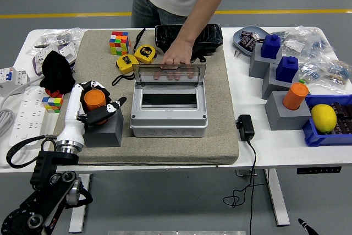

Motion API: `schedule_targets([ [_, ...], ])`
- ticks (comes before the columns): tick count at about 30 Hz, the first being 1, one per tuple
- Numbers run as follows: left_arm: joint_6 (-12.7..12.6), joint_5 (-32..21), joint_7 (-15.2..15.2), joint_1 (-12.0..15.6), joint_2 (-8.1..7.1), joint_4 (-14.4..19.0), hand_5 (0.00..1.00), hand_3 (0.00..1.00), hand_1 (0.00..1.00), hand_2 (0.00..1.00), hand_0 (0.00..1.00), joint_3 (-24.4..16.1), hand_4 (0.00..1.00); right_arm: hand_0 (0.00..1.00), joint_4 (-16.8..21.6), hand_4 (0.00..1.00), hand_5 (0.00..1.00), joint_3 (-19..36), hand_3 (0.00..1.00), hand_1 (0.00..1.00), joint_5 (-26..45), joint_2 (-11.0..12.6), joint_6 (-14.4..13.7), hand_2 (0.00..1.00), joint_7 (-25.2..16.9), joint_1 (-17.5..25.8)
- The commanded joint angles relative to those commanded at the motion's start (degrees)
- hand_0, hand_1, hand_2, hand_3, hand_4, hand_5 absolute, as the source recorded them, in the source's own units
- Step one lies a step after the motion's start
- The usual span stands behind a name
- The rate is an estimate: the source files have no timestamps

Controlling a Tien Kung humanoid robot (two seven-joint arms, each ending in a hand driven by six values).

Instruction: Fetch the battery,place it into the box,close the lid of the box

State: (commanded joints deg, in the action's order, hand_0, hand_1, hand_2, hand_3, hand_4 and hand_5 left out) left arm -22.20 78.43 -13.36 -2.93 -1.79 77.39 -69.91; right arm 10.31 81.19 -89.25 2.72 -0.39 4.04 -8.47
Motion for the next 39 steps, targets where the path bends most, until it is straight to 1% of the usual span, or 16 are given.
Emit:
schedule_targets([
  [3,-1.0,-0.1,-0.2,-0.3,0.05,0.2,0.002,0.084,0.048,0.075,0.087,0.0,0.962,0.788,0.0,0.998,0.998,0.0,0.766,0.711,0.0,0.0,0.0,0.716,0.0,0.0],
  [10,-1.6,-0.6,-0.5,-1.0,0.1,0.2,0.002,0.085,0.037,0.074,0.087,0.0,0.965,0.788,0.0,0.998,0.998,0.0,0.767,0.712,0.1,0.0,0.0,0.716,0.0,-0.1],
  [13,-2.2,-1.3,-0.8,-1.2,0.21,0.1,0.002,0.085,0.037,0.074,0.087,0.1,0.965,0.788,0.0,0.998,0.998,0.1,0.767,0.712,0.0,0.0,0.0,0.716,0.0,0.0],
  [14,-2.3,-1.5,-0.9,-1.2,0.23,0.1,0.002,0.083,0.013,0.062,0.056,0.1,0.971,0.788,0.0,0.998,0.998,0.1,0.767,0.712,0.0,0.0,0.0,0.716,0.0,0.0],
  [18,-2.5,-1.1,-0.6,-1.5,0.2,0.4,0.002,0.083,0.013,0.062,0.056,0.2,0.971,0.788,0.0,0.998,0.998,0.2,0.767,0.712,0.0,0.0,-0.1,0.716,0.0,0.0],
  [21,-3.0,0.3,0.0,-2.1,-0.23,0.9,0.002,0.077,0.002,0.049,0.047,0.9,0.998,0.787,0.0,0.998,0.998,0.1,0.767,0.712,0.1,0.0,0.0,0.716,0.0,-0.1],
  [24,-2.6,1.0,-0.2,-3.3,-1.08,1.0,0.002,0.077,0.002,0.049,0.047,2.3,0.998,0.787,0.0,0.998,0.998,0.2,0.767,0.712,0.0,0.1,0.0,0.716,0.0,-0.2],
  [25,-2.6,1.8,-0.1,-3.7,-1.34,1.1,0.002,0.077,0.002,0.049,0.047,2.7,0.998,0.787,0.0,0.998,0.998,0.1,0.767,0.712,0.0,0.1,0.0,0.716,0.0,-0.2],
  [26,-2.7,3.2,-0.1,-4.0,-1.58,1.3,0.038,0.036,0.002,0.02,0.057,3.1,0.998,0.788,0.0,0.998,0.998,0.1,0.767,0.712,-0.1,0.1,0.1,0.715,0.0,-0.2],
  [30,-2.7,7.0,0.4,-5.8,-2.52,1.9,0.038,0.036,0.002,0.02,0.057,5.3,0.998,0.788,0.0,0.998,0.998,0.3,0.767,0.712,-0.4,0.2,0.1,0.715,0.0,-0.2],
  [31,-2.6,8.8,0.7,-6.4,-2.77,2.1,0.038,0.036,0.002,0.02,0.057,6.1,0.998,0.788,0.0,0.998,0.998,0.4,0.767,0.712,-0.6,0.2,0.1,0.715,0.1,-0.2],
  [32,-2.7,10.9,1.6,-7.1,-3.02,2.5,0.16,0.008,0.002,0.002,0.051,7.1,0.998,0.789,0.0,0.998,0.981,0.4,0.766,0.713,-0.6,0.2,0.1,0.715,0.0,-0.2],
  [36,-3.5,20.0,4.3,-8.9,-3.89,3.6,0.16,0.008,0.002,0.002,0.051,9.8,0.998,0.789,0.0,0.998,0.981,0.3,0.766,0.713,-0.5,0.2,0.1,0.715,0.0,-0.2],
  [37,-3.2,22.3,5.5,-10.0,-4.5,3.8,0.16,0.008,0.002,0.002,0.051,11.1,0.998,0.789,0.0,0.998,0.981,0.5,0.766,0.713,-0.7,0.2,0.1,0.715,0.1,-0.2],
  [39,-2.6,27.1,7.0,-11.9,-5.36,3.6,0.157,0.003,0.002,0.002,0.05,13.7,0.998,0.788,0.0,0.998,0.998,0.5,0.767,0.713,-0.7,0.3,0.1,0.716,0.1,-0.2],
])
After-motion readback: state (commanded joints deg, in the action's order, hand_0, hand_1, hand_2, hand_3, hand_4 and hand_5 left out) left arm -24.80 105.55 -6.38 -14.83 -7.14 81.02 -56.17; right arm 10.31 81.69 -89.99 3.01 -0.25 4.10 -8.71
